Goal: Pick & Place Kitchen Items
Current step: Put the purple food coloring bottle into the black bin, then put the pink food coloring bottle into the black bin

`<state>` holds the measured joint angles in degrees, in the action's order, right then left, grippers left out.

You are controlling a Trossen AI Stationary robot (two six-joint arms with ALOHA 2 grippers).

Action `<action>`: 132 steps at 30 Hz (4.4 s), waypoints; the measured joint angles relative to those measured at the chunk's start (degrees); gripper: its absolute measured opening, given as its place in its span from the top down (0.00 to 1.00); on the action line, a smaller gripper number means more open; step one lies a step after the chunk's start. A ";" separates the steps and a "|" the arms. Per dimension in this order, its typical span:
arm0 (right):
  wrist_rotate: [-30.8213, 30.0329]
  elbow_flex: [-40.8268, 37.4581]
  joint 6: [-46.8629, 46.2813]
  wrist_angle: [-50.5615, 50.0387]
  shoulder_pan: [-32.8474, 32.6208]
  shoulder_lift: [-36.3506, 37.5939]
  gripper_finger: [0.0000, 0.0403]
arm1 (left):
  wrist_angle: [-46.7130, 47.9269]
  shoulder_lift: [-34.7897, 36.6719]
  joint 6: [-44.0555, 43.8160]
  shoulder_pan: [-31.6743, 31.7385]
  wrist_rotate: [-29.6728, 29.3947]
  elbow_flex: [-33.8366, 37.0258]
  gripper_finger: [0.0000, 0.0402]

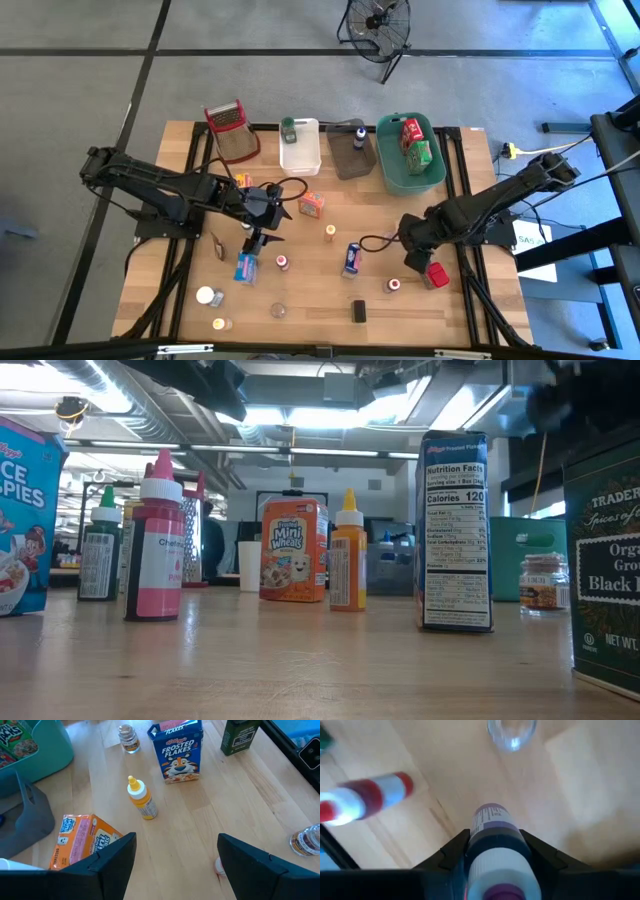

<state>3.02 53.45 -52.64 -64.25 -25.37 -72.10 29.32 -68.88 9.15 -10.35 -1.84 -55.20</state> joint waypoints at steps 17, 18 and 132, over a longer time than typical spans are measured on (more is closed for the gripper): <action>-17.83 20.64 39.74 2.82 18.39 0.02 0.64 | -1.29 0.00 -4.98 -0.04 0.02 -0.02 0.32; -17.83 20.91 40.77 3.19 21.10 0.02 0.64 | -1.29 0.00 -5.53 -0.04 0.02 -0.02 0.32; 2.15 26.88 64.14 12.38 48.08 -11.86 0.38 | -8.68 0.00 -16.33 -6.28 0.11 6.19 0.32</action>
<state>5.16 80.34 11.50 -51.87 22.70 -83.95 20.64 -68.88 -7.18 -16.63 -1.74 -49.01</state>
